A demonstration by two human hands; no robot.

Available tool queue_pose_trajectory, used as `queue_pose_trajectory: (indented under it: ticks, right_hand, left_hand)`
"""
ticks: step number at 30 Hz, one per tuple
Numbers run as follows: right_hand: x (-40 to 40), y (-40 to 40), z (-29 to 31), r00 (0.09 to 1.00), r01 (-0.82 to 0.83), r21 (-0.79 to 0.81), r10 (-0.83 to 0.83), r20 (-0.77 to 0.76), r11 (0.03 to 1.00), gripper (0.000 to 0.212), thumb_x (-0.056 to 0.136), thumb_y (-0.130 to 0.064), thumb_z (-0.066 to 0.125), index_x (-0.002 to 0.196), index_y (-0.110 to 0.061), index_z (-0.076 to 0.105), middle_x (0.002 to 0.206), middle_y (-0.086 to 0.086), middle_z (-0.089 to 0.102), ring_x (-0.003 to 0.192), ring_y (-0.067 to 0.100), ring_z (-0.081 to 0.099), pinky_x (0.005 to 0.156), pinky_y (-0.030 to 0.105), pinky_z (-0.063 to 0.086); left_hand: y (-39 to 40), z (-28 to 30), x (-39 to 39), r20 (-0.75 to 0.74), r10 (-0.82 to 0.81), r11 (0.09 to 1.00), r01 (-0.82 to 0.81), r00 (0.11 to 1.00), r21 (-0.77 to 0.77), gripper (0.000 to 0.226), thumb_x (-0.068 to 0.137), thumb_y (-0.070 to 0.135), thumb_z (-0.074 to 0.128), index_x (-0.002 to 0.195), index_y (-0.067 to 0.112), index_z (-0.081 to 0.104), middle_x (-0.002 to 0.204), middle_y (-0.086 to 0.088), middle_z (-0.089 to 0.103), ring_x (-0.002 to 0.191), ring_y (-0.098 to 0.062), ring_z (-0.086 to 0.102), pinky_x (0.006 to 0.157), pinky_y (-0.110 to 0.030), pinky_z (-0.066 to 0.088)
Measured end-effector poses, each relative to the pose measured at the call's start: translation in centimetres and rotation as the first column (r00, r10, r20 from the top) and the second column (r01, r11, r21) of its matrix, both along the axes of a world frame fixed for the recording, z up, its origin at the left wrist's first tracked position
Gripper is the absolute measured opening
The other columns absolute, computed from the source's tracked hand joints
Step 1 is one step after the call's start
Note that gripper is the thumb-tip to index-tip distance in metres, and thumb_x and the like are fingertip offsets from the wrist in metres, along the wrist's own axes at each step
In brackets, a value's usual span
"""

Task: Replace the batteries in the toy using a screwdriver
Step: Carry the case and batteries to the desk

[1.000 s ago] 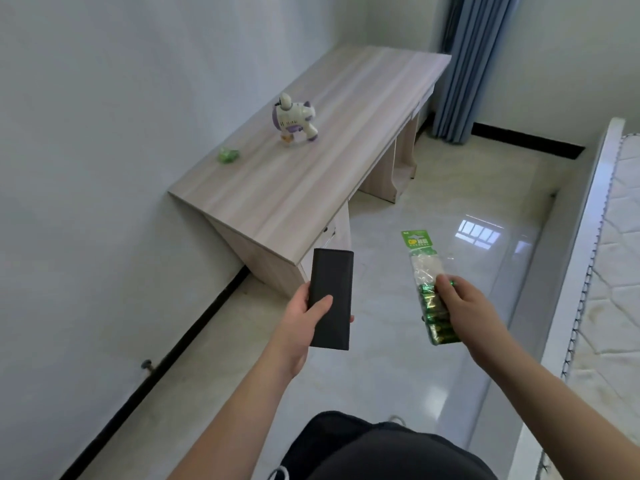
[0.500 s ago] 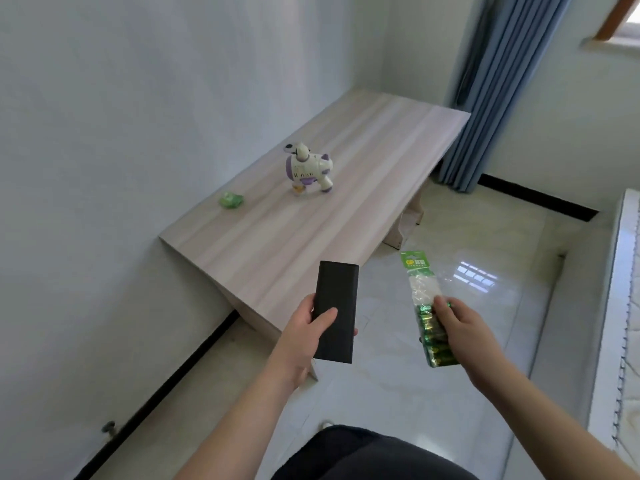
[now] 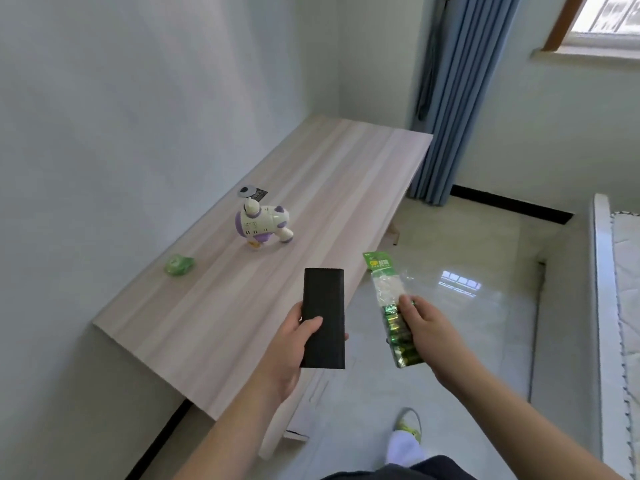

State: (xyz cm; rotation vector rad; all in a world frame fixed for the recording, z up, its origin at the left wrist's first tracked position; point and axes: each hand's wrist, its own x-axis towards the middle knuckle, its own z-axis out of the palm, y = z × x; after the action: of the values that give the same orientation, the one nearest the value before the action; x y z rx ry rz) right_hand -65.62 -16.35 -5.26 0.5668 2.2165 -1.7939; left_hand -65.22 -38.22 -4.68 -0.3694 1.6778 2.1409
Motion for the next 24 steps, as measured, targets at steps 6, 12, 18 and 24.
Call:
queue_pose_trajectory:
  ticks: [6, 12, 18, 24]
  right_hand:
    - [-7.4, 5.3, 0.4, 1.000, -0.018, -0.115, 0.017, -0.012, 0.993, 0.028, 0.100, -0.040, 0.044, 0.095, -0.019, 0.062, 0.080, 0.009, 0.062, 0.072, 0.025, 0.063, 0.065, 0.037, 0.050]
    - [-13.7, 9.2, 0.4, 0.996, -0.083, -0.106, 0.085, 0.011, 0.991, 0.029, 0.099, -0.043, 0.043, 0.091, -0.022, 0.061, 0.077, 0.006, 0.060, 0.070, 0.024, 0.062, 0.065, 0.037, 0.050]
    - [-18.1, 8.9, -0.2, 0.992, -0.110, -0.154, 0.118, 0.038, 0.982, 0.026, 0.100, -0.041, 0.043, 0.091, -0.022, 0.058, 0.073, 0.001, 0.053, 0.066, 0.018, 0.054, 0.058, 0.031, 0.046]
    - [-23.4, 6.7, -1.4, 0.975, -0.194, -0.117, 0.204, 0.088, 0.974, 0.026, 0.100, -0.041, 0.042, 0.095, -0.022, 0.058, 0.072, 0.000, 0.055, 0.066, 0.018, 0.054, 0.060, 0.031, 0.046]
  left_hand:
    - [5.3, 0.1, -6.4, 0.029, 0.067, 0.997, -0.068, 0.997, 0.028, 0.031, 0.102, 0.021, 0.042, 0.131, 0.015, 0.050, 0.117, -0.017, 0.068, 0.104, -0.039, 0.067, 0.087, -0.047, 0.053]
    - [8.7, 0.6, -11.3, 0.007, 0.167, 0.986, -0.167, 0.986, -0.026, 0.040, 0.098, 0.040, 0.042, 0.129, 0.016, 0.051, 0.115, -0.014, 0.070, 0.101, -0.035, 0.069, 0.086, -0.045, 0.054]
    - [9.2, -0.7, -13.7, 0.059, 0.262, 0.964, -0.257, 0.963, -0.069, 0.039, 0.100, 0.042, 0.040, 0.125, 0.016, 0.055, 0.109, -0.012, 0.072, 0.096, -0.032, 0.071, 0.084, -0.044, 0.054]
    - [7.1, -2.3, -17.9, 0.081, 0.320, 0.947, -0.318, 0.944, -0.036, 0.030, 0.098, 0.030, 0.051, 0.124, 0.014, 0.056, 0.108, -0.016, 0.072, 0.097, -0.037, 0.070, 0.083, -0.043, 0.055]
